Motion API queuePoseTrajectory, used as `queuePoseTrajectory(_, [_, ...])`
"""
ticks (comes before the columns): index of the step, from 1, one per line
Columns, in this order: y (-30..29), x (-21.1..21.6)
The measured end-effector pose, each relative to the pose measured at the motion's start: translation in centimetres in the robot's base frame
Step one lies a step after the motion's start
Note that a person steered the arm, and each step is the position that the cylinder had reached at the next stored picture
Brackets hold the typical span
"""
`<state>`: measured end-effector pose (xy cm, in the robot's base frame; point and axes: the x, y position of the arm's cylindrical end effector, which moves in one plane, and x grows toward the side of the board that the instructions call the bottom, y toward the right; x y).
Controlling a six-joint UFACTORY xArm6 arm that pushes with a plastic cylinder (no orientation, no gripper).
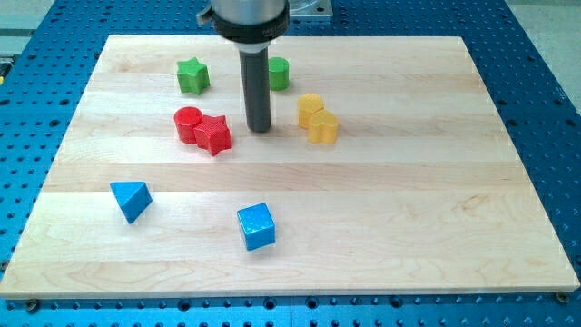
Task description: Move the green circle into the green star
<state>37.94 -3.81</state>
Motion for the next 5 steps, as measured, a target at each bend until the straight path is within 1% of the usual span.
queuePoseTrajectory(1, [0.1,-1.8])
queuePoseTrajectory(2, [2.7,-2.6])
queuePoseTrajectory(3, [8.0,-5.8])
queuePoseTrajectory(4, [7.3,-6.8])
queuePoseTrajectory(5, [2.5,-7.3])
